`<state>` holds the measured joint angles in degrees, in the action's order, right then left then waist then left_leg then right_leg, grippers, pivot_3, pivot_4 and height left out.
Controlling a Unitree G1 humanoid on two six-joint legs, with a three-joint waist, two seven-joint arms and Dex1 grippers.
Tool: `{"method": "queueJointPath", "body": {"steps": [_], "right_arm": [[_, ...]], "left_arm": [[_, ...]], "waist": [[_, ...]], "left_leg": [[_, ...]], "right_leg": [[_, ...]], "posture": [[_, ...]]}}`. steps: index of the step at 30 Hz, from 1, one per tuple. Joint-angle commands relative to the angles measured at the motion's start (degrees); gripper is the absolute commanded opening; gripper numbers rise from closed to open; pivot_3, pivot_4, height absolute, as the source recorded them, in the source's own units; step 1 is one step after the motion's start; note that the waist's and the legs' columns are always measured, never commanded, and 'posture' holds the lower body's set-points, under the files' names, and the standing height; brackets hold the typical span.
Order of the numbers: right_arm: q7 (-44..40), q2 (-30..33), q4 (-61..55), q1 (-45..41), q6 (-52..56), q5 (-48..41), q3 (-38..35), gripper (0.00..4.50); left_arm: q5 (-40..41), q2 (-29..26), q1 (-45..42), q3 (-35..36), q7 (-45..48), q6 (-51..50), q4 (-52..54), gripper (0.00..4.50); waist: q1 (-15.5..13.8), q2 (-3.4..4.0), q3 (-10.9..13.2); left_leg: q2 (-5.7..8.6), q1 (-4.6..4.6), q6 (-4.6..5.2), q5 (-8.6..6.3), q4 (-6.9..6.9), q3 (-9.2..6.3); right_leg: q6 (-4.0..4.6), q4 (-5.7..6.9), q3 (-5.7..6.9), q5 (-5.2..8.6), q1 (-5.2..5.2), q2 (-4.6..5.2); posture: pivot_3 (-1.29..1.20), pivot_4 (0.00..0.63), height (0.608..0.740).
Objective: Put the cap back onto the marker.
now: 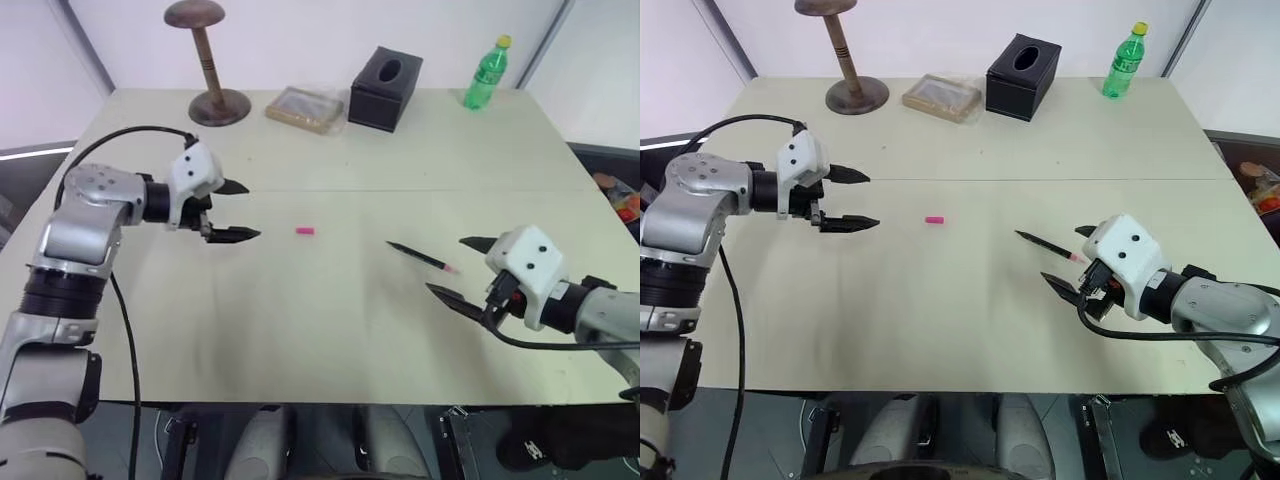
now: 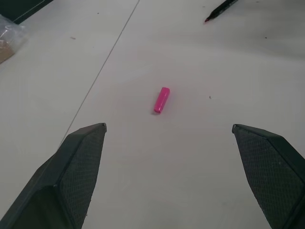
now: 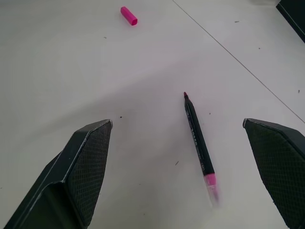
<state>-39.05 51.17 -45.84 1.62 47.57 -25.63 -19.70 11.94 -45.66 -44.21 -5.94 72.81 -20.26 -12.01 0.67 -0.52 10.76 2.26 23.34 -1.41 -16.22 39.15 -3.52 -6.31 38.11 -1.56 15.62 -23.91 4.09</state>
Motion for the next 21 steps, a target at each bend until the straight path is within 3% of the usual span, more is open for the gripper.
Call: {"method": "queueJointPath", "body": {"steps": [1, 21], "right_arm": [[0.5, 1.0, -2.0, -1.0, 0.2, -0.6, -1.3, 4.5], [1.7, 0.9, -3.8, -1.0, 2.8, -0.8, -1.9, 4.5]], "left_arm": [[0.1, 0.4, -1.4, 0.6, 0.2, 2.0, -0.6, 4.43], [-0.6, 4.9, -1.9, -1.4, -1.5, 1.8, -0.5, 4.43]], "waist": [[0.0, 0.0, 0.0], [0.0, 0.0, 0.0]], "left_leg": [[0.0, 0.0, 0.0, 0.0, 0.0, 0.0], [0.0, 0.0, 0.0, 0.0, 0.0, -0.01]], "right_leg": [[0.0, 0.0, 0.0, 0.0, 0.0, 0.0], [0.0, 0.0, 0.0, 0.0, 0.0, 0.01]], "posture": [[0.0, 0.15, 0.74], [0.0, 0.15, 0.74]]}}
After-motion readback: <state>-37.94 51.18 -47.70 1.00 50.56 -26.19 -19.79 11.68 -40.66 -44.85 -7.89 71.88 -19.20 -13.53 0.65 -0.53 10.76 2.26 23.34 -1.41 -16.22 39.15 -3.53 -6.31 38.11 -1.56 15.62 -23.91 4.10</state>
